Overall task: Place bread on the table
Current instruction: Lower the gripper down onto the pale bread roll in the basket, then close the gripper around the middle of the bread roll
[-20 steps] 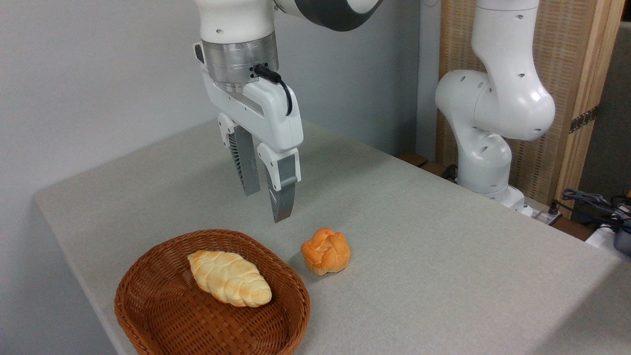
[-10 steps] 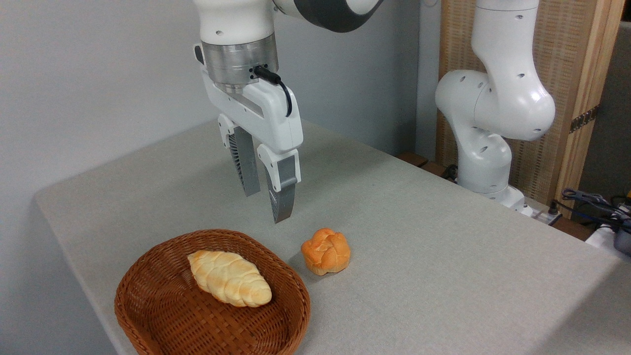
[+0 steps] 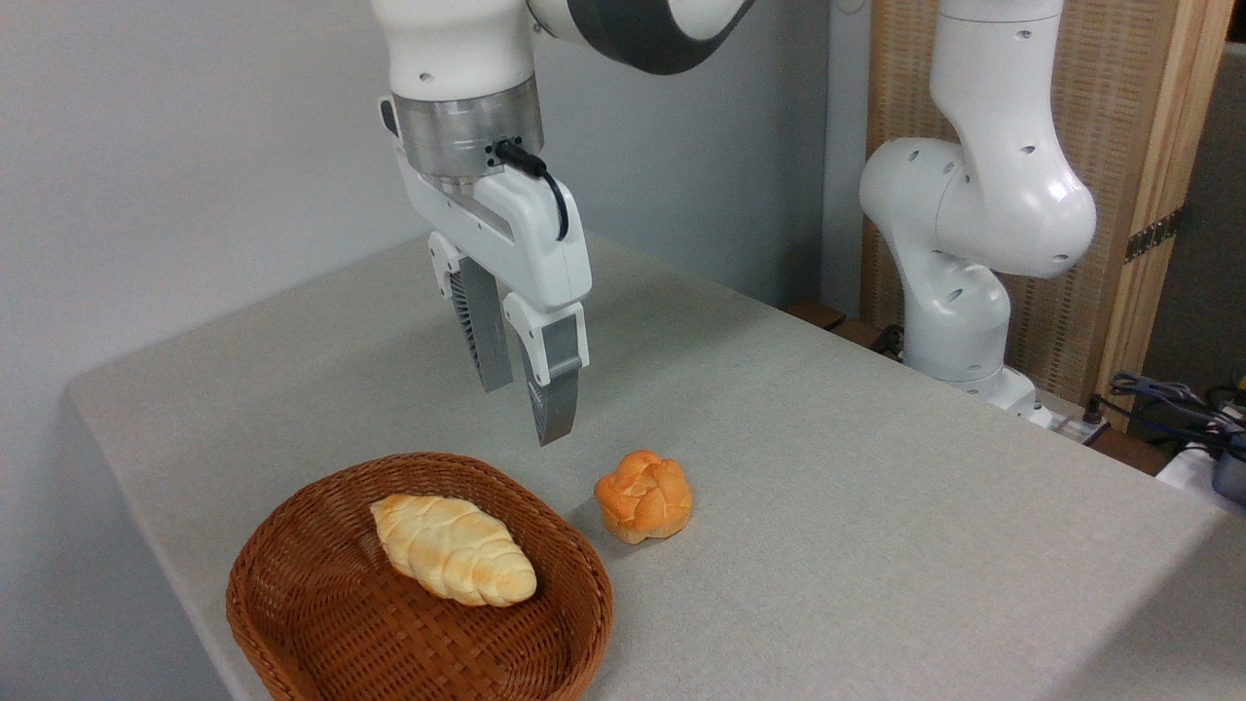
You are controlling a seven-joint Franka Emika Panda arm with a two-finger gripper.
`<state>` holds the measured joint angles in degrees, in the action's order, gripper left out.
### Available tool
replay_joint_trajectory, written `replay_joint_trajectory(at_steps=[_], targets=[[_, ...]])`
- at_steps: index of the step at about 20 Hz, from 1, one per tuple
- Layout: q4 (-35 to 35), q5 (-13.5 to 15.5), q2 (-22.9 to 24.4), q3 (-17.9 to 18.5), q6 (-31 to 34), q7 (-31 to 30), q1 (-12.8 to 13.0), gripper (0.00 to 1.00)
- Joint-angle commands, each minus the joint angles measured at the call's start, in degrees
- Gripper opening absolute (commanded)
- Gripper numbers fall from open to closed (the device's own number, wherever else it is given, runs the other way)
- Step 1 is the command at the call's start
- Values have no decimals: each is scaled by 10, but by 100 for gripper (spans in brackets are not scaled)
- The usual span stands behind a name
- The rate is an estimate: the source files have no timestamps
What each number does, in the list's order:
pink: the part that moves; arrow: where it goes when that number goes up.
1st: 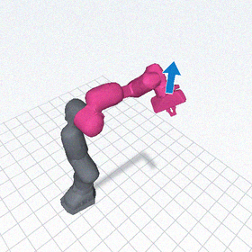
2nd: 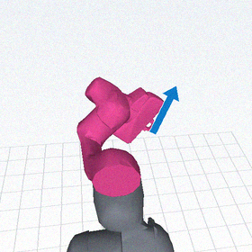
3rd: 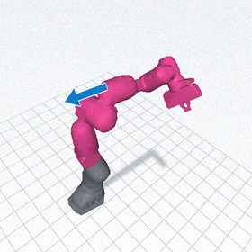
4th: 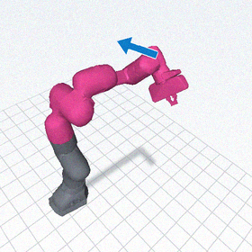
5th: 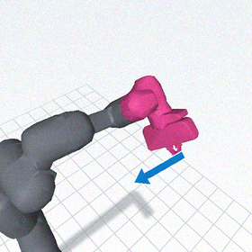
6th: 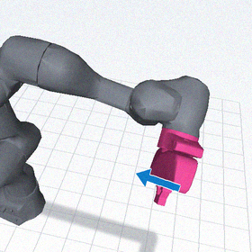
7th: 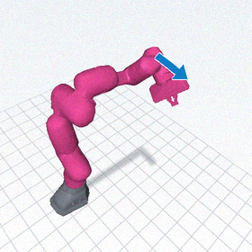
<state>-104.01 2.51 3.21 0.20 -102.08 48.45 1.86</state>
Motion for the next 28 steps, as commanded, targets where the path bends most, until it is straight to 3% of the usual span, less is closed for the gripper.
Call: replay_joint_trajectory(at_steps=[1,8,14,17,28], targets=[[6,11,-17,-3,-9,5,0,100],[6,8,-74,-22,-119,43,0,100],[6,7,-109,-24,-125,254,-1,100],[6,7,-125,-23,-127,323,-1,100],[6,3,-179,-27,-178,357,0,100]])
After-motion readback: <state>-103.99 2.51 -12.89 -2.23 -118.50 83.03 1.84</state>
